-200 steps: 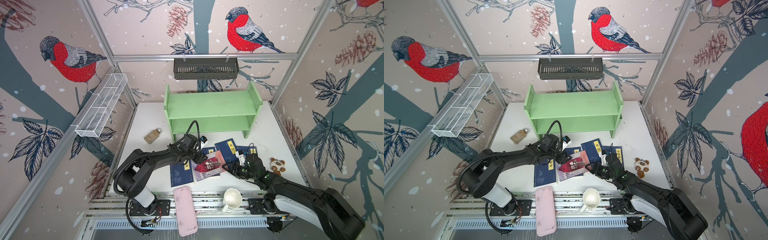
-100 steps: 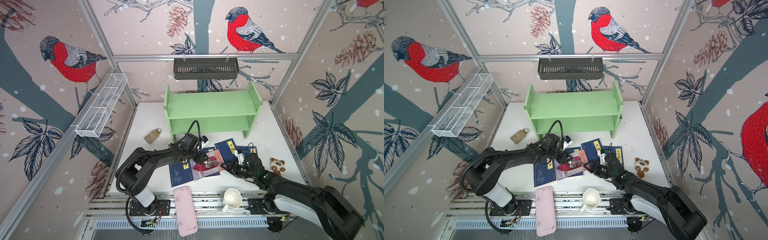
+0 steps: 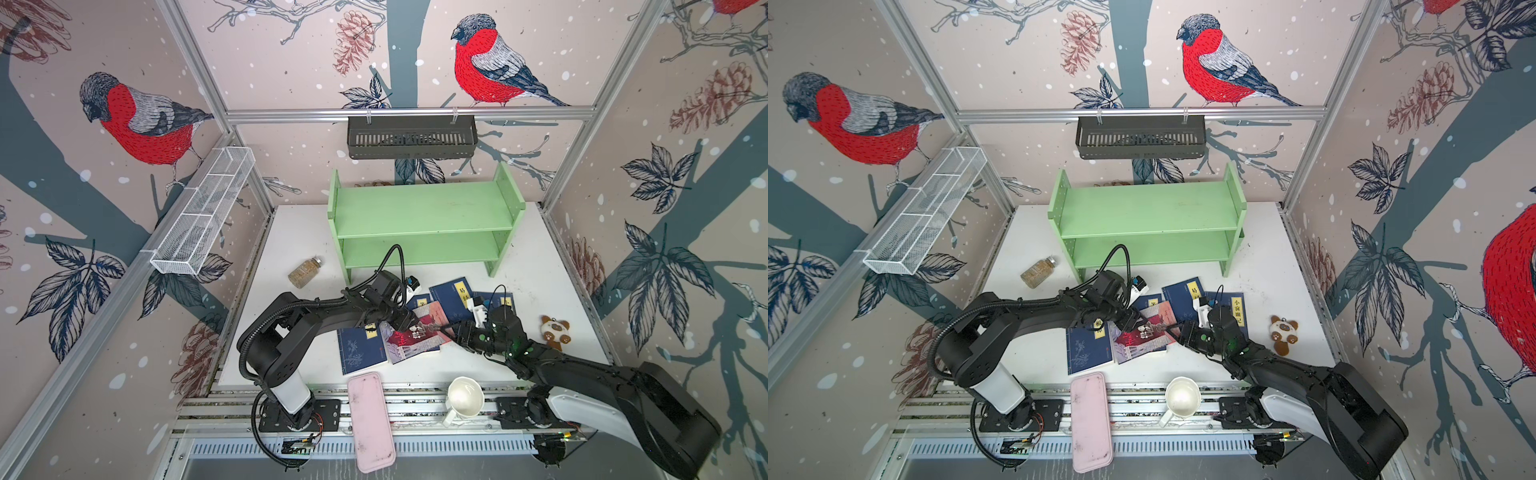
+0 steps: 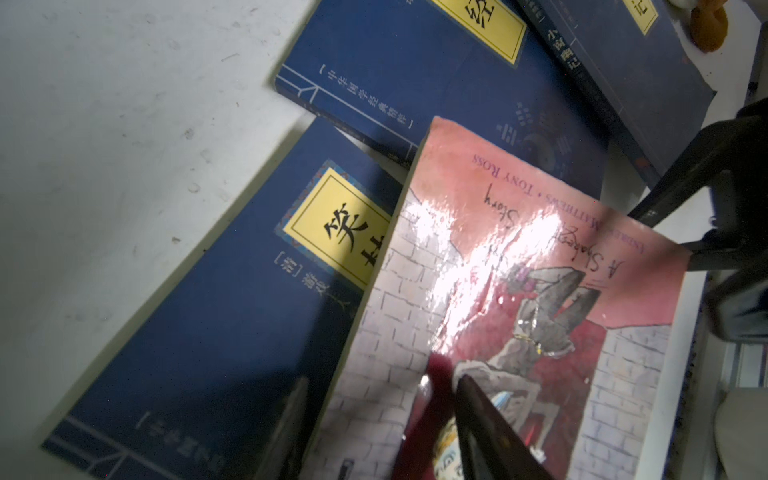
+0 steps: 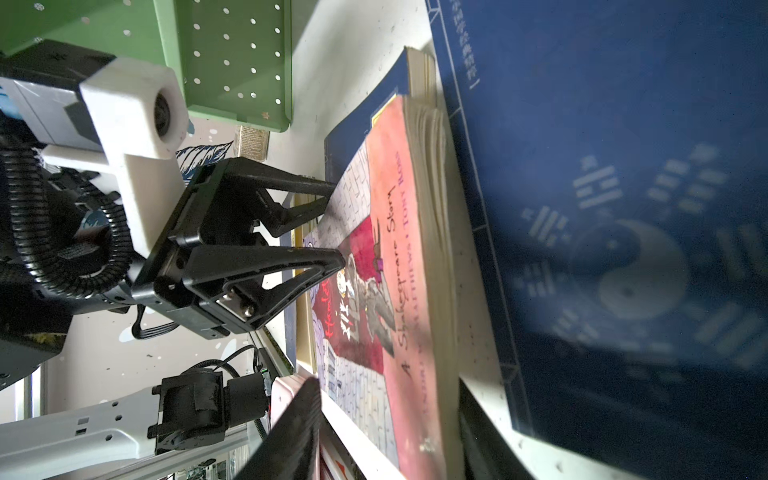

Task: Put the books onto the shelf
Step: 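Grasp the Hamlet paperback's edge with the right gripper while the left gripper hovers, then lift the paperback upright with the right gripper while the left gripper rises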

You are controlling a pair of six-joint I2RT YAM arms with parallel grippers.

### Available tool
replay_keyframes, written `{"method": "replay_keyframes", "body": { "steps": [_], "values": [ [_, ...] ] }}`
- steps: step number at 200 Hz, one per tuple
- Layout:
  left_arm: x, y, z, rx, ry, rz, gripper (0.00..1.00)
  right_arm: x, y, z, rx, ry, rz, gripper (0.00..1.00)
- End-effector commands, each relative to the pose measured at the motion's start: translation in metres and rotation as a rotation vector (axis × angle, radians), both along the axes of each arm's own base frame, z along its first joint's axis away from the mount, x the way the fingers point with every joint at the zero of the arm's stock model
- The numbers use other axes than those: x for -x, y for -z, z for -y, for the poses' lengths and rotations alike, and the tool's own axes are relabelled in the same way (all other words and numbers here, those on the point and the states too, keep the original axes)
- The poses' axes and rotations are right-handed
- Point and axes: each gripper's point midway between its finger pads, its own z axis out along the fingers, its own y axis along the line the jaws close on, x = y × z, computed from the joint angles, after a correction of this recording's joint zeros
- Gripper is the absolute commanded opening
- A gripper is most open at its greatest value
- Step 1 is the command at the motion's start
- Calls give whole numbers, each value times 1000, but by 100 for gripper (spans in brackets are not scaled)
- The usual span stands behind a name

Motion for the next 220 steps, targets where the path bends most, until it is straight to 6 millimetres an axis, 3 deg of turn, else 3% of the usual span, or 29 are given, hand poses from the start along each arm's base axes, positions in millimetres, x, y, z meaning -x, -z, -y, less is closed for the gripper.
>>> {"method": "replay_keyframes", "body": {
  "steps": [1,49,117,130,132,144,198,220],
  "values": [
    [3,-2,6,23,34,8,57,-7,-9,-3,-22,7,53,43],
    [-2,-21,9,23,65,60,58,-11,-16,-5,-27,8,79,30],
    [-12,-98,17,61,120,183,61,-14,-25,-8,-36,-10,111,8],
    [-9,-104,14,58,120,184,62,-14,-27,-9,-40,-15,119,7],
    [-13,-114,16,71,119,203,62,-14,-27,-9,-40,-15,119,6],
    [-13,-131,15,84,119,222,63,-15,-31,-9,-46,-16,126,3],
    [-35,-202,-6,111,-14,368,66,-23,-74,-4,-80,-4,213,2],
    [-49,-220,-20,124,-81,368,67,-23,-88,0,-92,-2,230,2]
  ]
}}
